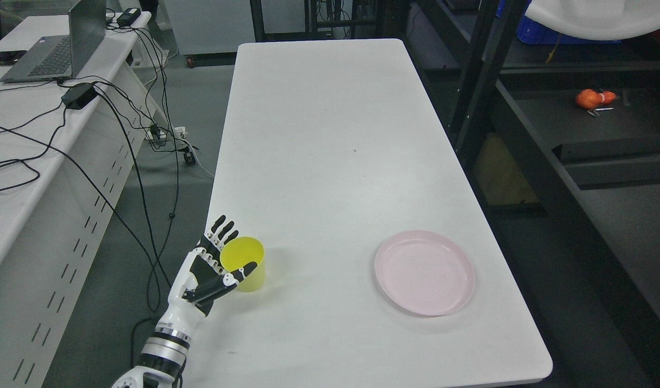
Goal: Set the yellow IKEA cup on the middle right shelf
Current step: 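Close the left hand fingers around the yellow cup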
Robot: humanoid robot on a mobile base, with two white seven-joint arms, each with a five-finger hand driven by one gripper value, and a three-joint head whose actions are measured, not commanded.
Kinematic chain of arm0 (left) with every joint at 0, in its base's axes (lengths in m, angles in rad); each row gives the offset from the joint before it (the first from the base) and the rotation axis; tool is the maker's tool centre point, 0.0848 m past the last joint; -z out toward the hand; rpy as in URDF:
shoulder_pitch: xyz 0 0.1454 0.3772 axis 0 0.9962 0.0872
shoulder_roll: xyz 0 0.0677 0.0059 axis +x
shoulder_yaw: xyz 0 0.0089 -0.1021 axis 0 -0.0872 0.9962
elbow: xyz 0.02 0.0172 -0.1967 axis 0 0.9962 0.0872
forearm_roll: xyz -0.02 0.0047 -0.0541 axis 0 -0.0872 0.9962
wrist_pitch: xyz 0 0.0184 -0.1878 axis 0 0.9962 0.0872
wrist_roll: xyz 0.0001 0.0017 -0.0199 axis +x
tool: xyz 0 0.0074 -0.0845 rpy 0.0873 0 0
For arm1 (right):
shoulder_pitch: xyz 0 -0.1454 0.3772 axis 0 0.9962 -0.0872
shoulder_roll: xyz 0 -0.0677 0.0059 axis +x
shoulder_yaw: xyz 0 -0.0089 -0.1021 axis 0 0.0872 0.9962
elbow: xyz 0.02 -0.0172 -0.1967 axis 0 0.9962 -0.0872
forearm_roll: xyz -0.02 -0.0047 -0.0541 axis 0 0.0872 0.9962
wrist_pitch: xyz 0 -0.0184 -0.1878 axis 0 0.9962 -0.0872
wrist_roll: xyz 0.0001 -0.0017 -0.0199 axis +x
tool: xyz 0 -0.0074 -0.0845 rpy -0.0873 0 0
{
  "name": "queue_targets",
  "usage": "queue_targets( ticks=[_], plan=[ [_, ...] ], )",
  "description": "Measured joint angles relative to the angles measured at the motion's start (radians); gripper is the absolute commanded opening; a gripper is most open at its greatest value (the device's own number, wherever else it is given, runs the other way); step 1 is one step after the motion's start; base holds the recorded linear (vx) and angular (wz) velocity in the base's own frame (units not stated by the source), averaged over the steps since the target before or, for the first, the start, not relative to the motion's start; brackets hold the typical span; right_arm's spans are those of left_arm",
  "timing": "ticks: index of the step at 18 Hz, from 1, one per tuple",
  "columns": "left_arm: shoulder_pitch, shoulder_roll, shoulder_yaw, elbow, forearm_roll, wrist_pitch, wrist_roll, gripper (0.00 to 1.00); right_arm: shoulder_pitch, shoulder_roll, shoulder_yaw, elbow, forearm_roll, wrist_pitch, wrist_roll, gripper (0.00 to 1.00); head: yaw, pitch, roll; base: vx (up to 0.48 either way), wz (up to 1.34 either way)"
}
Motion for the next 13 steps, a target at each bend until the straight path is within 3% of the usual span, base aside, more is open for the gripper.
queue_targets(
  ticks=[13],
  plan=[
    [-0.038,0.007,-0.033,0.094,-0.057,0.0,-0.044,0.93,0.0,0.0,0.0,0.0,0.0,0.0,0.0,0.99,0.0,0.0,0.0,0.0,0.0]
  ],
)
